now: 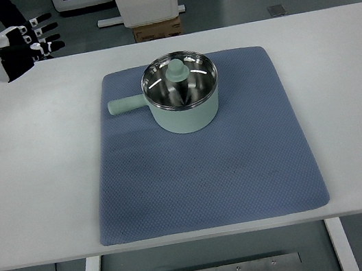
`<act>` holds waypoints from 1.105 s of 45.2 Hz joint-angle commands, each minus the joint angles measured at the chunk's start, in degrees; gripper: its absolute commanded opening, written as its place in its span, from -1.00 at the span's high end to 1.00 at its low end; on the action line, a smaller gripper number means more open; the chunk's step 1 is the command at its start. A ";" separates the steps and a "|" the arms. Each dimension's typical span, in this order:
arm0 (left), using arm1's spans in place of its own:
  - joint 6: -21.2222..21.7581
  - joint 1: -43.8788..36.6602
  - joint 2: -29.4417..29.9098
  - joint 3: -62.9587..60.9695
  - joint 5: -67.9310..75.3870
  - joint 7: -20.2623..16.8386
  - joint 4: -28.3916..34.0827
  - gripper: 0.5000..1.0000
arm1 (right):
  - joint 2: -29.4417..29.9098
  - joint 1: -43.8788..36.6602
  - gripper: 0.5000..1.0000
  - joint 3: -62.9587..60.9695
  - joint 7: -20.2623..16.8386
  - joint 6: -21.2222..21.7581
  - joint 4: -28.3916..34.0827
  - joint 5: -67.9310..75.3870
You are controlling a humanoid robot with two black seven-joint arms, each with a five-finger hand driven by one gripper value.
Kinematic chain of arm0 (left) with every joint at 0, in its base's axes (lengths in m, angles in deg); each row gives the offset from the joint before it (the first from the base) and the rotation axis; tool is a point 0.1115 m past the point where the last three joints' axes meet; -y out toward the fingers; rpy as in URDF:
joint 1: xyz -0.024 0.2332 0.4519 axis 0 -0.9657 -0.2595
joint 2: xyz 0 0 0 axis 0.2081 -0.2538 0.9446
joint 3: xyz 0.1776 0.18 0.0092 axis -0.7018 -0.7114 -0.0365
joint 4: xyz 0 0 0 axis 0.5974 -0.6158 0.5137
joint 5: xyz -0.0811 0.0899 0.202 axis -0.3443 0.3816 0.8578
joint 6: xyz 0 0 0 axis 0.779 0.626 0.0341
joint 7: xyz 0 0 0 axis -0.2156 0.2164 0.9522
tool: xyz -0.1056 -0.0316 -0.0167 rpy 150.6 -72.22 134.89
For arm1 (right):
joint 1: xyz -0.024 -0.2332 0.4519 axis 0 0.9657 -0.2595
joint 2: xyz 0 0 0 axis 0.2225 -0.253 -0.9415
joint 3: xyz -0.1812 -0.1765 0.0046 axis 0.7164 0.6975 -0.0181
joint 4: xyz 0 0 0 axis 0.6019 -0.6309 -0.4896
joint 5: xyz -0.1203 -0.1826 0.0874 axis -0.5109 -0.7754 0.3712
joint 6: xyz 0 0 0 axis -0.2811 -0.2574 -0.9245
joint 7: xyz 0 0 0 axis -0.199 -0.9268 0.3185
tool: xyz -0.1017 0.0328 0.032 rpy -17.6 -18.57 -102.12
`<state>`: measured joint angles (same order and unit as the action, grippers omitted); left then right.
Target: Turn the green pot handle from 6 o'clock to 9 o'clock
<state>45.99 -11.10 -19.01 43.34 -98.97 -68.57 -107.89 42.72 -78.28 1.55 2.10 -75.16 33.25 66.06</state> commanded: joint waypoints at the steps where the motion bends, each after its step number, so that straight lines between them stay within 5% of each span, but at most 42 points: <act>1: 2.69 -3.69 -0.79 15.11 -2.04 -0.28 -0.05 -1.00 | -0.01 0.00 -1.00 0.00 0.02 -0.01 -0.01 0.02; 17: 3.05 -12.39 -1.85 36.31 -2.40 -0.81 -0.05 -1.00 | -0.01 -0.09 -1.00 -0.09 0.02 -0.01 -0.01 -0.07; 27: 1.91 -12.83 -1.94 38.60 -2.57 -1.16 -0.05 -1.00 | -0.01 0.00 -1.00 0.00 0.02 -0.01 -0.01 0.02; 35: 1.29 -16.08 -2.20 38.86 -5.64 -6.25 -0.05 -1.00 | -0.01 0.09 -1.00 -0.09 -0.51 0.08 0.86 0.19; 50: 1.55 -19.60 -3.17 38.86 -10.31 -6.78 -0.05 -1.00 | -0.01 1.05 -1.00 0.00 -0.24 -0.01 0.60 -0.07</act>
<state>47.54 -30.45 -22.13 82.22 -109.23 -75.29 -107.94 42.71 -77.24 1.52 1.85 -75.15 33.60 65.94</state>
